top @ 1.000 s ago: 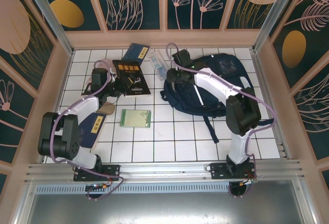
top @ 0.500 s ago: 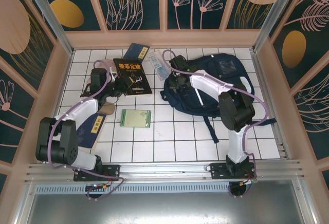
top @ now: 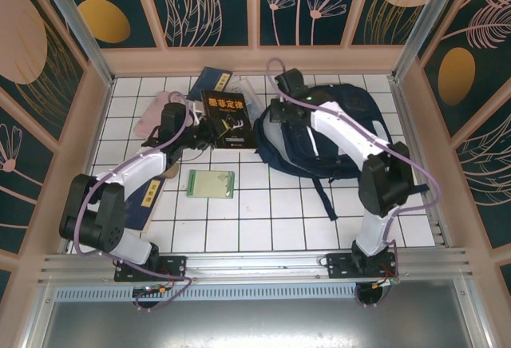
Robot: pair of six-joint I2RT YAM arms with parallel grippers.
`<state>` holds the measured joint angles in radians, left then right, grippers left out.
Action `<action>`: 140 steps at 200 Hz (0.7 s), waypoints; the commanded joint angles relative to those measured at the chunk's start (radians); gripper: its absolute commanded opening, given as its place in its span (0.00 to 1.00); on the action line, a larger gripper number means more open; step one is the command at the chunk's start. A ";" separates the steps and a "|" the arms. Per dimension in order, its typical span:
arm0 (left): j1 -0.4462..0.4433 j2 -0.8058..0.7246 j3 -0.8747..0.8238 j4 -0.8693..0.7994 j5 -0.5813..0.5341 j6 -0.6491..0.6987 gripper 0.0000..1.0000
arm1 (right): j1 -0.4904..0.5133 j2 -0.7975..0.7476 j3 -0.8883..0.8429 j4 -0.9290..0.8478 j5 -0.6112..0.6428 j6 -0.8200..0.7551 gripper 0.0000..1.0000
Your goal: Pack books, pencil case, and school supplies into a backpack
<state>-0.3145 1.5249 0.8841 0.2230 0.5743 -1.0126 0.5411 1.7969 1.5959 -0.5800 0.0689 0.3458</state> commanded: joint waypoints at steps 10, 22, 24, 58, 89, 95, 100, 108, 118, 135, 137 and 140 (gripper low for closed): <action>-0.054 0.052 0.082 0.184 0.021 -0.078 0.04 | -0.068 -0.114 0.098 -0.016 -0.049 -0.016 0.00; -0.086 0.084 0.137 0.189 0.014 -0.080 0.04 | -0.091 -0.137 0.121 -0.026 -0.098 -0.020 0.00; -0.092 0.091 0.143 0.188 0.013 -0.080 0.04 | -0.097 -0.140 0.124 -0.027 -0.104 -0.020 0.00; -0.178 0.182 0.228 0.232 -0.007 -0.106 0.04 | -0.168 -0.192 0.165 -0.037 -0.223 -0.016 0.00; -0.249 0.294 0.318 0.266 -0.026 -0.125 0.04 | -0.244 -0.232 0.155 -0.017 -0.340 0.026 0.00; -0.261 0.313 0.337 0.272 -0.030 -0.128 0.04 | -0.260 -0.238 0.151 -0.012 -0.363 0.038 0.00; -0.271 0.330 0.352 0.278 -0.031 -0.132 0.04 | -0.273 -0.244 0.150 -0.007 -0.384 0.047 0.00; -0.286 0.356 0.378 0.284 -0.038 -0.135 0.04 | -0.293 -0.250 0.147 -0.003 -0.416 0.061 0.00; -0.304 0.386 0.411 0.286 -0.054 -0.137 0.04 | -0.314 -0.256 0.151 0.000 -0.441 0.072 0.00; -0.335 0.440 0.461 0.303 -0.079 -0.147 0.03 | -0.344 -0.263 0.156 0.003 -0.471 0.087 0.00; -0.340 0.448 0.467 0.307 -0.081 -0.148 0.04 | -0.348 -0.264 0.158 0.003 -0.474 0.089 0.00; -0.346 0.460 0.478 0.309 -0.084 -0.150 0.04 | -0.352 -0.263 0.159 0.003 -0.479 0.091 0.00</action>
<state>-0.6247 1.9350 1.2655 0.4030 0.5274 -1.1435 0.2241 1.6138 1.7000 -0.6712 -0.3073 0.3977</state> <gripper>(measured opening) 0.188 0.059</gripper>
